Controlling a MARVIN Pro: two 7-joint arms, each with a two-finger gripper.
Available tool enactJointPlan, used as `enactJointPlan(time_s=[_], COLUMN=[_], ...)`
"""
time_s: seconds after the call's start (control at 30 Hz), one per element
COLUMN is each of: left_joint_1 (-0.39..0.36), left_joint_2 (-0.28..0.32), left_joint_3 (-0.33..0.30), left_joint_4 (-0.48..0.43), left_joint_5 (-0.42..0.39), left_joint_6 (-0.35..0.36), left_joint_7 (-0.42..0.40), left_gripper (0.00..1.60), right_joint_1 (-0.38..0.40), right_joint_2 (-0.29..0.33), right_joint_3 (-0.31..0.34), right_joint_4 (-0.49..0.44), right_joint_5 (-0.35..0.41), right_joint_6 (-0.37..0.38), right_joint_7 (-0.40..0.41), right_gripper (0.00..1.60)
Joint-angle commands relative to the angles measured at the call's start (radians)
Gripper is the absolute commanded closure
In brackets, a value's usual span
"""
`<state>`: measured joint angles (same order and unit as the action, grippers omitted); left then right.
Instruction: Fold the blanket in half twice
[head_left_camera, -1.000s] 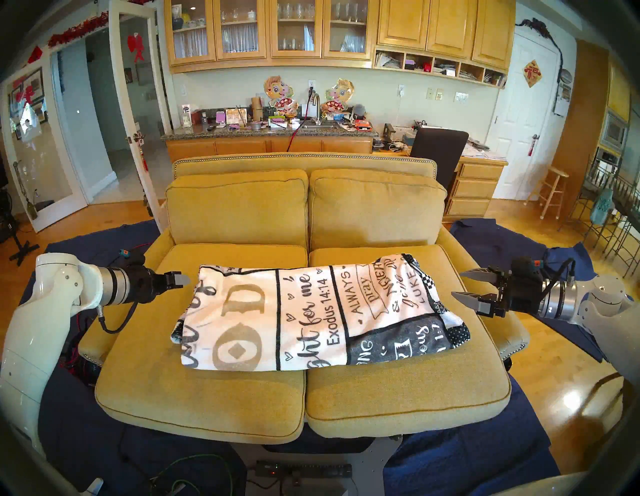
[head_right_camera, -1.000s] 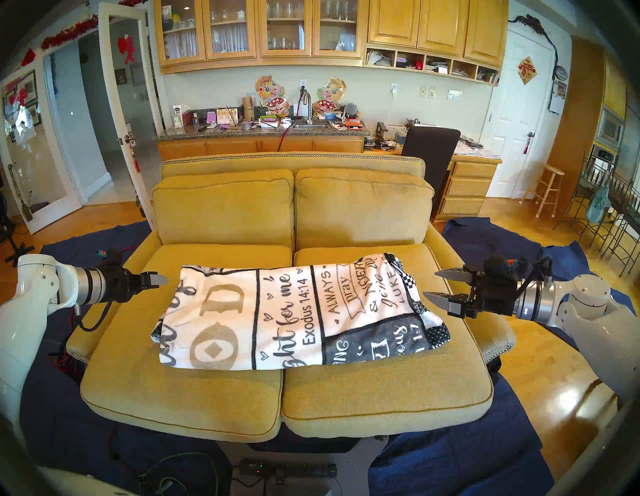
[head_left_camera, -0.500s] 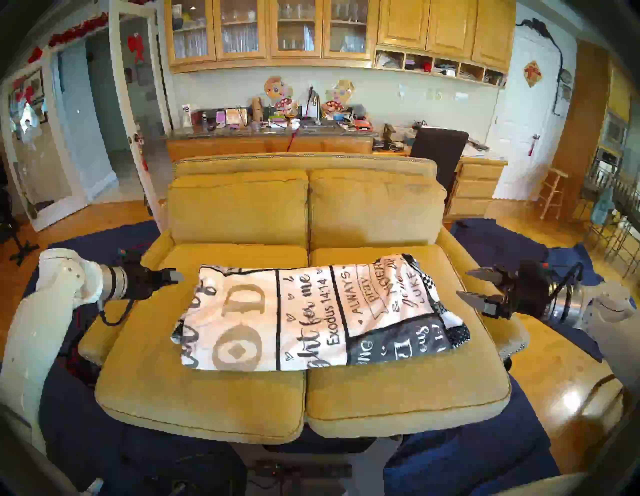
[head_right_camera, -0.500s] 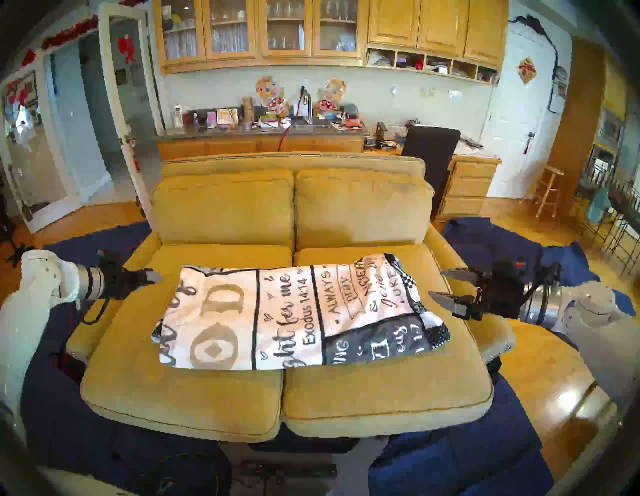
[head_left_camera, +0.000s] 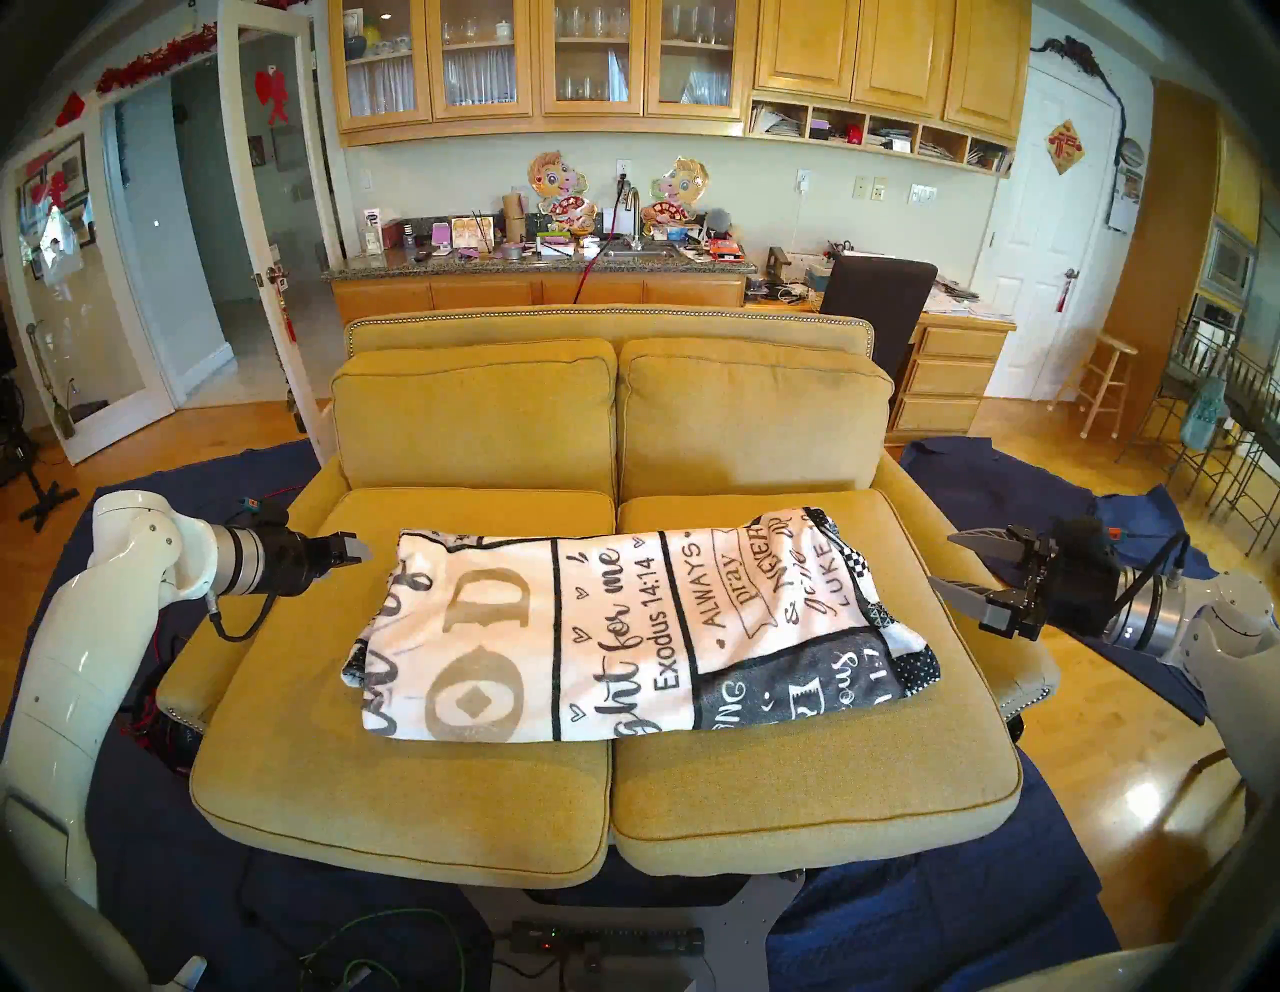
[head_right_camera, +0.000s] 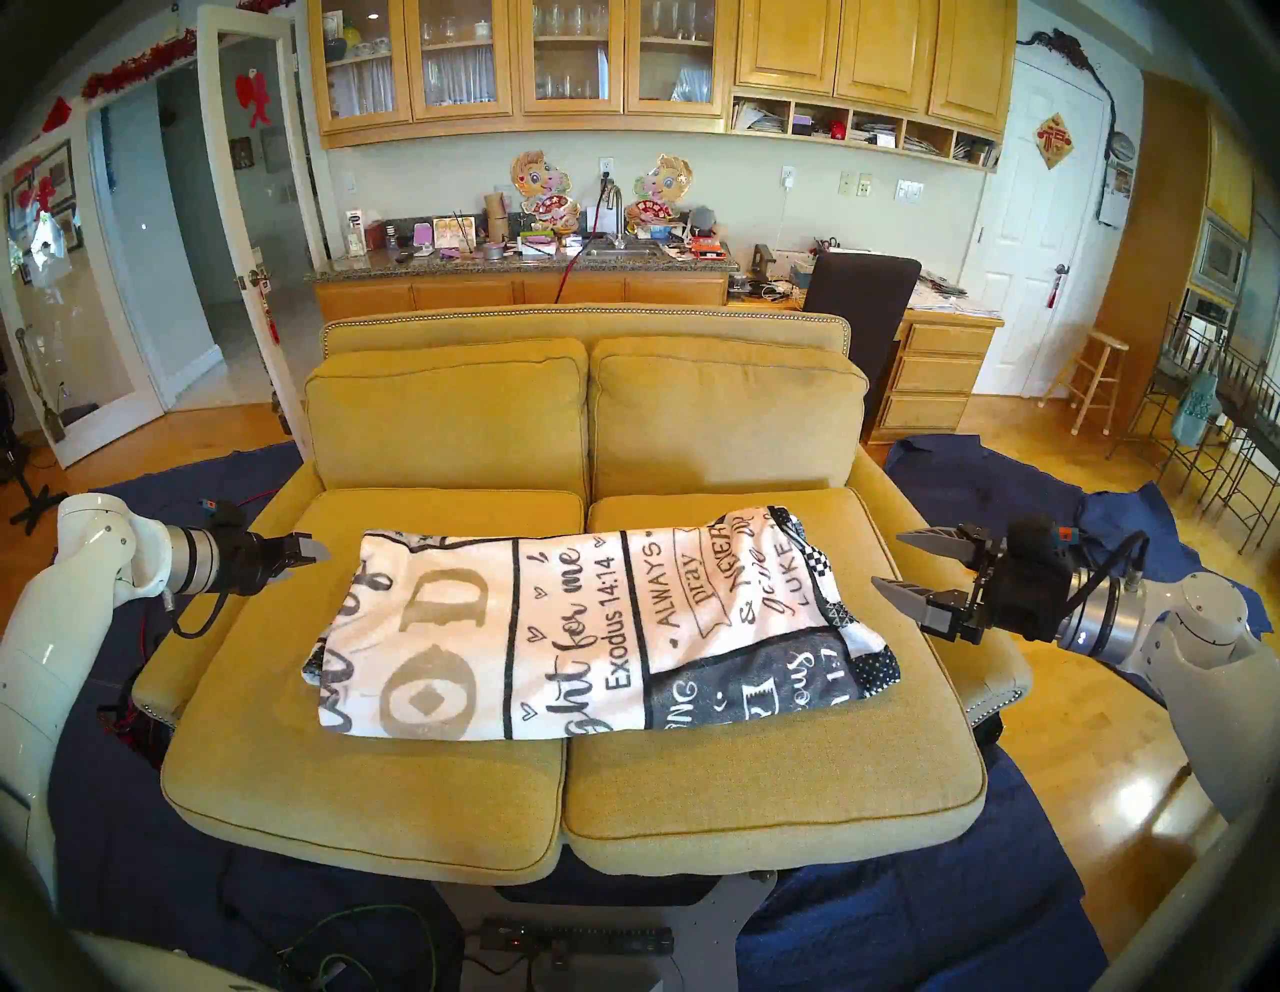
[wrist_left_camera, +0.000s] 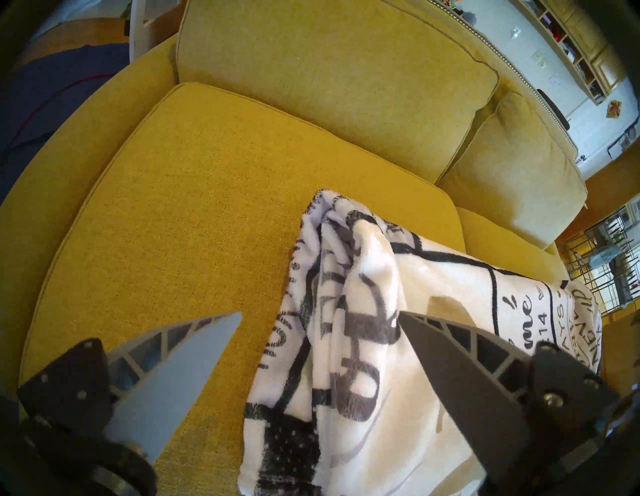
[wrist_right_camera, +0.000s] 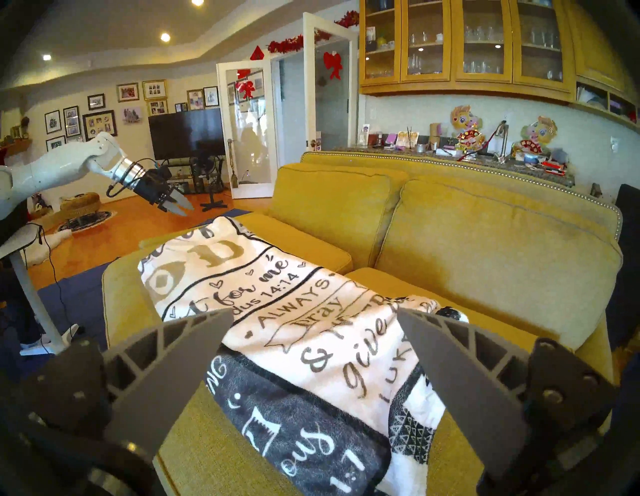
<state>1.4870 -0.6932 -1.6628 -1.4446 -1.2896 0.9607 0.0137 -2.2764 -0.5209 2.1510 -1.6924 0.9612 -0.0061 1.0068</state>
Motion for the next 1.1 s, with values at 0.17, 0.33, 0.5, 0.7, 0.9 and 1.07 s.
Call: enactJointPlan(time_s=[0.17, 0.33, 0.5, 0.7, 0.9, 1.07], left_joint_1=[-0.149, -0.183, -0.208, -0.253, -0.295, -0.334], left_joint_2=[-0.002, -0.011, -0.017, -0.031, -0.044, -0.053], left_joint_3=[0.025, 0.043, 0.056, 0.079, 0.103, 0.121], left_joint_4=[0.053, 0.083, 0.096, 0.131, 0.165, 0.196], left_joint_5=[-0.031, -0.04, -0.051, -0.063, -0.073, -0.081], left_joint_6=[-0.001, -0.001, -0.001, -0.001, -0.001, -0.001], left_joint_7=[0.019, 0.029, 0.04, 0.059, 0.077, 0.093], left_gripper=[0.0, 0.0, 0.0, 0.0, 0.0, 0.0], right_joint_1=[-0.047, -0.069, -0.104, -0.132, -0.154, -0.173], right_joint_2=[-0.073, -0.102, -0.134, -0.163, -0.189, -0.199], right_joint_3=[0.125, 0.163, 0.188, 0.214, 0.249, 0.258], right_joint_4=[-0.062, -0.086, -0.11, -0.135, -0.167, -0.189], right_joint_5=[-0.029, -0.047, -0.076, -0.111, -0.14, -0.168], right_joint_6=[-0.014, -0.013, -0.002, 0.01, 0.028, 0.061], right_joint_7=[0.014, 0.019, 0.022, 0.017, 0.012, -0.005], right_gripper=[0.0, 0.0, 0.0, 0.0, 0.0, 0.0])
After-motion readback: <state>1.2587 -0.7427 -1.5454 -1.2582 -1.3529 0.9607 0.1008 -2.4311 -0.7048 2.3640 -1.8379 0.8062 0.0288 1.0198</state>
